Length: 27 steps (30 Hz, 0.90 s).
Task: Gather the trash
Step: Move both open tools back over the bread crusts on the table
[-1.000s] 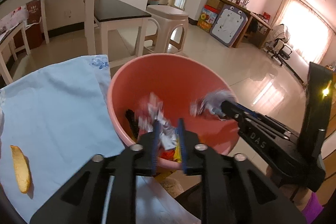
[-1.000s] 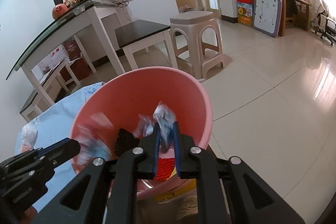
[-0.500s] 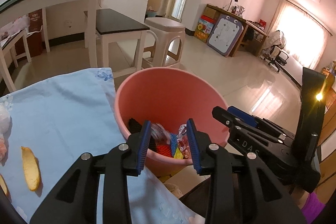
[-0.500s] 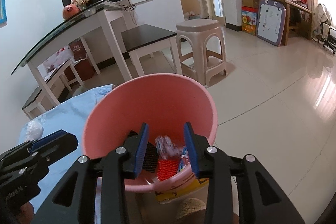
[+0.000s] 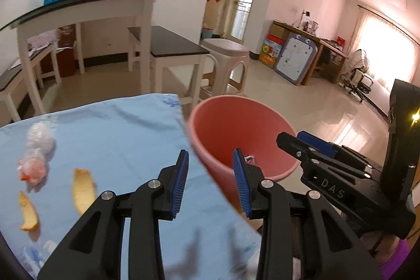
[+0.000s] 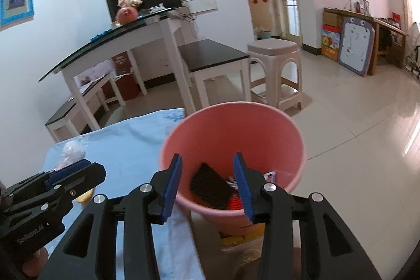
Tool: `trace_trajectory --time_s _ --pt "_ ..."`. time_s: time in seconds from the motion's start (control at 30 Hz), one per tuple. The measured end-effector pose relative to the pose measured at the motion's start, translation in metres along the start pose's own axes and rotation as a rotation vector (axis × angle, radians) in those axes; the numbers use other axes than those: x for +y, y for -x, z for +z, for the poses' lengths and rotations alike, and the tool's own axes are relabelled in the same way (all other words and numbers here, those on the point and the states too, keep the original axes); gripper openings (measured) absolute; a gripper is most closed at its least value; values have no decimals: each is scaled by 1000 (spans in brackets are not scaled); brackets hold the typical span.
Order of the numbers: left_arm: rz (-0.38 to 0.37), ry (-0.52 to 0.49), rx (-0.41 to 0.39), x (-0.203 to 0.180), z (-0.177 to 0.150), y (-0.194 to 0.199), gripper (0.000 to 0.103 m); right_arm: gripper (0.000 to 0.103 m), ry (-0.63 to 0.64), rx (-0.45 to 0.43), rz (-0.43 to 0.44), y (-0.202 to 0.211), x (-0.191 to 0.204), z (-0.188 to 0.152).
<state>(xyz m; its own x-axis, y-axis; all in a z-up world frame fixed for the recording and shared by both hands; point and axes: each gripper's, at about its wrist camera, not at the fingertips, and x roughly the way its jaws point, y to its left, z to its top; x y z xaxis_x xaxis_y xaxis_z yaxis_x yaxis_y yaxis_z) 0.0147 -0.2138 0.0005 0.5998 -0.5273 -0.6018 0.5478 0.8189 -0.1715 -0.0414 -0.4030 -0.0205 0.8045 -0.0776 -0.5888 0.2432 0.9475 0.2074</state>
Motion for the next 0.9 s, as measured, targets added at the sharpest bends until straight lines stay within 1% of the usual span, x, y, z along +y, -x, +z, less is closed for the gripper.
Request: trace_trajectory --time_s 0.13,0.2,0.4,0.5,0.6,0.67,0.7,0.77,0.9 --pt "33 31 -14 21 -11 20 35 40 20 12 38 0 26 -5" --pt "62 35 -24 31 -16 31 35 41 29 25 63 -2 40 -10" --pt "194 80 -63 77 -39 75 35 41 68 83 134 -16 86 -22" --pt "265 127 -67 105 -53 93 35 41 91 107 162 -25 108 -30" --pt "306 171 -60 132 -62 104 35 41 102 125 205 -34 128 -37" --pt "338 225 -47 152 -73 111 35 41 99 137 228 -41 138 -40" --pt "348 267 -35 163 -78 113 35 41 95 144 241 -44 143 -41" --pt "342 334 -13 178 -86 113 35 42 88 160 274 -51 154 -45" --pt "288 451 34 194 -95 106 35 43 120 182 297 -59 170 -52"
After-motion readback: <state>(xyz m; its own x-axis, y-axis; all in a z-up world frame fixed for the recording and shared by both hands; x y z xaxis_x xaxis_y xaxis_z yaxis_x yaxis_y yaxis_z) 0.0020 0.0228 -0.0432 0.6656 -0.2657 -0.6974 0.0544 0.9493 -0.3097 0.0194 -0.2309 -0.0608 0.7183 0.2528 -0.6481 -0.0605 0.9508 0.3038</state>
